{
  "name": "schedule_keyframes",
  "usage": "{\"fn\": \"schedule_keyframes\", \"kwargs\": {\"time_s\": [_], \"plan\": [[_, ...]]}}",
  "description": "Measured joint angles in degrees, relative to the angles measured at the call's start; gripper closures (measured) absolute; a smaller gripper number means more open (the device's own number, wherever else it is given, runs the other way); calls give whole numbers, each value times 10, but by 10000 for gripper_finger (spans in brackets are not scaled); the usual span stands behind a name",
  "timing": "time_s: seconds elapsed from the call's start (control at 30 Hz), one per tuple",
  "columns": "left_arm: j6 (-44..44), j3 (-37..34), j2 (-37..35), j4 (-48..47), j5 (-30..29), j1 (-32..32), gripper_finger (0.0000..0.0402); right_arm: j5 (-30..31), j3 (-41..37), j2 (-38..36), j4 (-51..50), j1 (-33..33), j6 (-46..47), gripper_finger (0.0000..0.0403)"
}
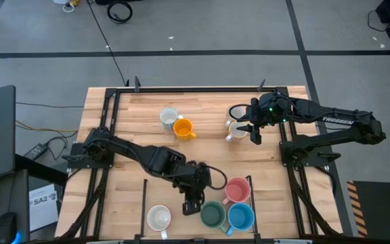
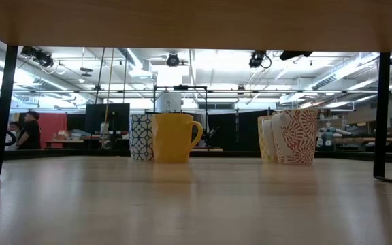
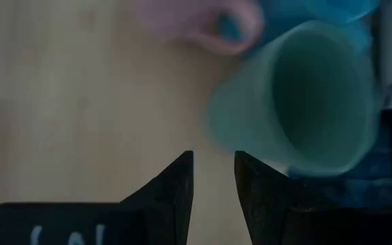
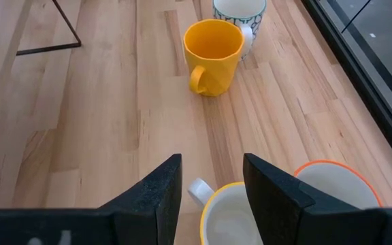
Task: Place coffee mugs
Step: Put the green mug on the shelf, then put the dark blue mug on the shelf
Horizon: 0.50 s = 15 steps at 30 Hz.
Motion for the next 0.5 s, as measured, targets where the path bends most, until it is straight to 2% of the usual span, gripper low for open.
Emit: {"fn": "schedule_keyframes", "kwargs": {"time_s": [0.27, 0.5], "plan": [[81, 0, -16, -112, -4, 62, 287, 0, 0, 0, 0, 0, 0, 240], [178, 0, -38, -191, -10, 147, 287, 0, 0, 0, -4, 0, 0, 241]]}}
